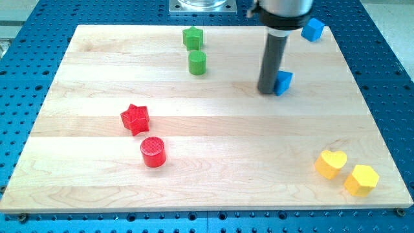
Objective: Place the blue triangle to the center right side of the board
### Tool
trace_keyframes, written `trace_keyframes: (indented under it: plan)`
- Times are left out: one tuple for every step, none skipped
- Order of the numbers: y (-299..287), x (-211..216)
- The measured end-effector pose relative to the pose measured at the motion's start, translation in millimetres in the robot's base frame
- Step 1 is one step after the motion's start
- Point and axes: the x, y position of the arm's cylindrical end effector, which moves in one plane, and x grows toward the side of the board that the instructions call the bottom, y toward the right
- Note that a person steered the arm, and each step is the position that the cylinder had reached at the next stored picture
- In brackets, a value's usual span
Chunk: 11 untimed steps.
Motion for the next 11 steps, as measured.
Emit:
trace_keyframes:
  plan:
    - [-9, 6]
    - [-10, 4]
    - [-10, -28]
    - [-3, -15]
    - [3, -4]
    - [44, -13]
    - [52, -17]
    - [51, -46]
    - [50, 1]
    - [52, 49]
    - [95, 40]
